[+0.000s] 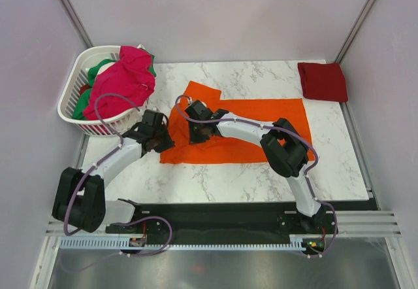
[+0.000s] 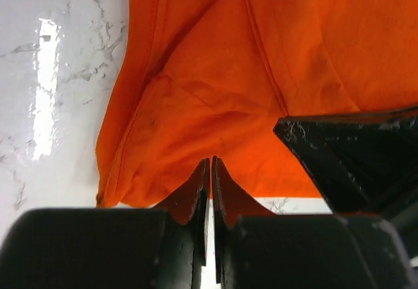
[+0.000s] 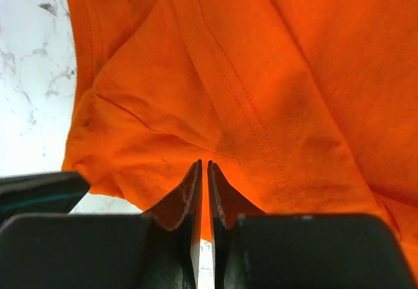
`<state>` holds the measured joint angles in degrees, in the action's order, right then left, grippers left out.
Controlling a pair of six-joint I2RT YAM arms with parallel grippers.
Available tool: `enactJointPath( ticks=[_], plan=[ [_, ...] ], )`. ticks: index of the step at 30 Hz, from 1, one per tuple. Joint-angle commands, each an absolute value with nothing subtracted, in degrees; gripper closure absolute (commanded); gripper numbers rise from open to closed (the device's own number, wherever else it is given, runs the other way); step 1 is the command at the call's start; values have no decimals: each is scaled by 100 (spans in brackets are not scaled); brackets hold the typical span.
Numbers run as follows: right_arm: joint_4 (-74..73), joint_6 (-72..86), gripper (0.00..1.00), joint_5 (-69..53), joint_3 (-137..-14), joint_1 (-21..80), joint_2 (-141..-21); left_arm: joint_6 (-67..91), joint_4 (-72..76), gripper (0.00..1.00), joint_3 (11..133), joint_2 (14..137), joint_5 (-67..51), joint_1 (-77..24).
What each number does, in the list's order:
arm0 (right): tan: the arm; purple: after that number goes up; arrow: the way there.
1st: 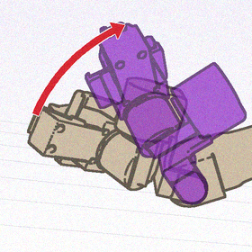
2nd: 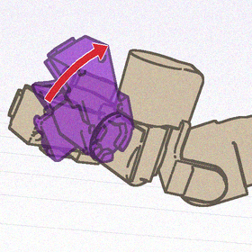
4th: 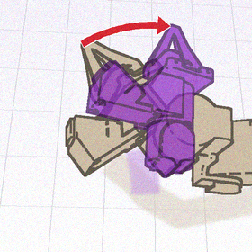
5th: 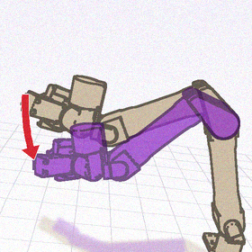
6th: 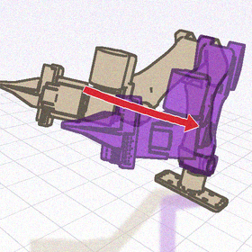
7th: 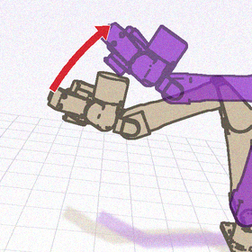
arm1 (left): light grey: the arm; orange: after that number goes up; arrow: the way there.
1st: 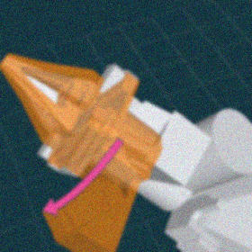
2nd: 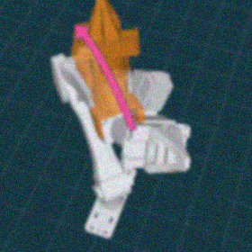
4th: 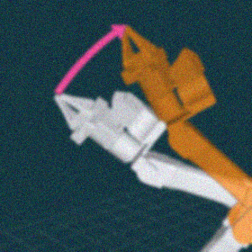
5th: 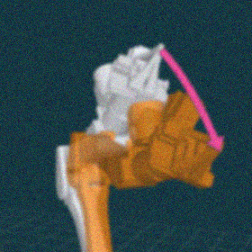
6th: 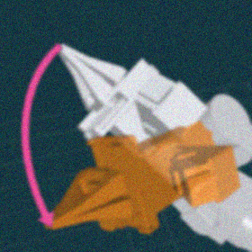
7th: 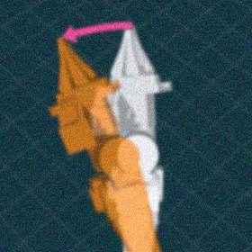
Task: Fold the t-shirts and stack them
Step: Fold the tshirt
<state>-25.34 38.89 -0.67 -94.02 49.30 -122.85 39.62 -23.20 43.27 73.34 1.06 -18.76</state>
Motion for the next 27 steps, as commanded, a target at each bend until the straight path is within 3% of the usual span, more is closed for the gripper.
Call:
enactJointPath(
  ticks=[1, 27],
  plan=[
    [-2628, 3718, 87, -307, -9607, 4939, -12436, 4289, -1539, 92, 4237, 7750, -9, -1898],
    [-3129, 2883, 89, -35, -10168, 3999, -12814, 4192, -1222, 94, 3533, 8200, 527, -1934]
  ],
)
